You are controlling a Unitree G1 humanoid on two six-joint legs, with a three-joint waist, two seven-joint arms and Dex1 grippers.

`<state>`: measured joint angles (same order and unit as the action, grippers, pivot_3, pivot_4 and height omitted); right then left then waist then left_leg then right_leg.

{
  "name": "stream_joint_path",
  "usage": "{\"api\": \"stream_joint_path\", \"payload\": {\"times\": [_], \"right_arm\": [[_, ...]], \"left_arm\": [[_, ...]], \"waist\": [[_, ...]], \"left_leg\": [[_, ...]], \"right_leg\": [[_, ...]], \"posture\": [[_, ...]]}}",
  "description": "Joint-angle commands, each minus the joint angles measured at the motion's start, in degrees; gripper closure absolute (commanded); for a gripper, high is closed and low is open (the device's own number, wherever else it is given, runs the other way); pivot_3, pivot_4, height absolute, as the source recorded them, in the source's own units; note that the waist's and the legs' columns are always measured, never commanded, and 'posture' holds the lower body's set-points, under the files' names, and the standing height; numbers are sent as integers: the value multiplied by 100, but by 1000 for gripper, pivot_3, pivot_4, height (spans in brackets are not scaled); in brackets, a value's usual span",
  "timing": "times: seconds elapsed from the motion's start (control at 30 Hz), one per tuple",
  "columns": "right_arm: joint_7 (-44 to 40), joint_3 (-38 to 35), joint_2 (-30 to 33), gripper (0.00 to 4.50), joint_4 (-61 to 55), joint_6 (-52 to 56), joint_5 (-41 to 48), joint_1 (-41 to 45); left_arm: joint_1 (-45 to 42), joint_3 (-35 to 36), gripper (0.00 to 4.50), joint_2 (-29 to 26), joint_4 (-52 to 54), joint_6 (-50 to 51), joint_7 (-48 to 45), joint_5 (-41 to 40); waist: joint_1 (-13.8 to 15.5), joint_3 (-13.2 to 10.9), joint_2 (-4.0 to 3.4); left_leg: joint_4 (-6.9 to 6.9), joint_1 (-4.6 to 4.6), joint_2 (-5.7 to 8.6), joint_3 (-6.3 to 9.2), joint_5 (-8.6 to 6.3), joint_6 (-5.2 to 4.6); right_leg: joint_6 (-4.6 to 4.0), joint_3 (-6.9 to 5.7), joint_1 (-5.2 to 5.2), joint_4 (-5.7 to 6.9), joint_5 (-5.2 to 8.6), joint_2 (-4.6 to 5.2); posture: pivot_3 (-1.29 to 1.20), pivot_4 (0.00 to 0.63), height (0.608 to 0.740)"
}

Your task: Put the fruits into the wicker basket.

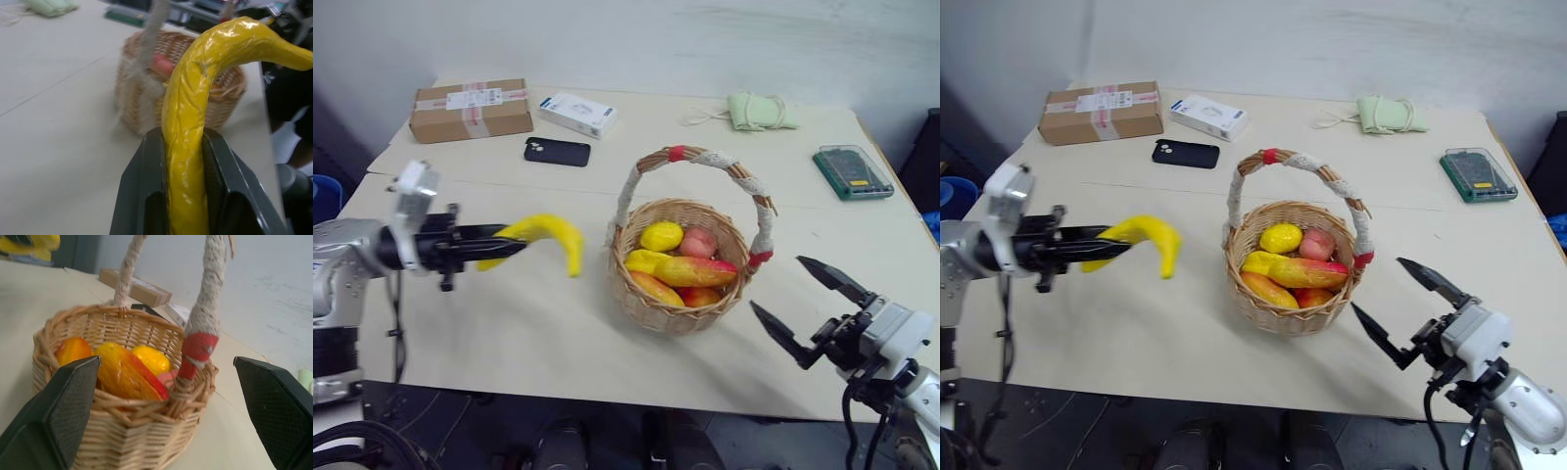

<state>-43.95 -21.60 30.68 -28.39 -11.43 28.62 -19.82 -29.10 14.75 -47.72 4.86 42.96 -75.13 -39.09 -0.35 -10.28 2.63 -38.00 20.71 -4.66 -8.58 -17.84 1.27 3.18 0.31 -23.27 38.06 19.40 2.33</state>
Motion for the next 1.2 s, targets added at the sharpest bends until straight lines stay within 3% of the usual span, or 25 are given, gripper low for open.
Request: {"api": "stream_joint_path", "payload": {"times": [0.03,0.23,0.37,0.63,0.7,0.87,1.0,1.1,1.2], "right_arm": [[-136,-308,94,0,24,-125,184,-11],[48,-270,-185,0,-328,-183,89,-315],[161,-276,-319,0,-458,-231,27,-437],[270,-262,-380,0,-755,73,456,-684],[277,-284,-359,0,-819,163,584,-708],[37,-702,322,0,-669,760,1212,-418],[-180,-674,1286,0,-954,2077,2568,-205],[-375,-354,1596,0,-626,2457,2672,444],[-609,173,1555,0,3,2617,2361,1262]], "left_arm": [[-176,-400,3956,628,1361,657,1266,-478],[-650,-1227,3956,2204,1464,555,3493,366],[-743,-1504,3956,2585,1357,487,3903,597],[-766,-1870,1514,2473,1227,151,3477,708],[-718,-1770,1030,2352,1189,-146,3091,632],[-144,-1343,1030,1395,1211,-1028,1341,311],[461,-373,168,419,966,-822,603,-235],[716,160,11,-131,641,-649,282,-491],[844,229,11,-409,7,-1213,-197,-149]], "waist": [[0,3,-9],[-4,7,-24],[-76,7,-30],[-122,6,-36],[-120,6,-36],[-166,-3,-61],[-157,-12,-74],[-165,-17,-73],[-115,-19,-74]], "left_leg": [[0,-3,2,1,0,-1],[3,-38,3,9,1,4],[4,-39,-2,8,-1,13],[4,-42,-4,10,3,23],[4,-42,-6,10,3,23],[7,-47,-9,2,1,27],[9,-49,-18,7,3,29],[13,-49,-30,14,1,27],[17,-51,-25,17,-16,-2]], "right_leg": [[2,1,5,-2,-1,1],[4,4,50,-17,-2,-14],[8,9,52,-23,2,-25],[5,11,53,-21,3,-35],[5,11,53,-21,3,-34],[2,15,54,-21,5,-38],[-5,15,53,-22,8,-46],[-10,15,52,-24,10,-50],[-10,8,56,-31,11,-44]], "posture": [[0,150,740],[0,150,740],[0,150,740],[0,150,740],[0,150,740],[0,150,740],[0,150,740],[0,150,740],[0,150,740]]}}
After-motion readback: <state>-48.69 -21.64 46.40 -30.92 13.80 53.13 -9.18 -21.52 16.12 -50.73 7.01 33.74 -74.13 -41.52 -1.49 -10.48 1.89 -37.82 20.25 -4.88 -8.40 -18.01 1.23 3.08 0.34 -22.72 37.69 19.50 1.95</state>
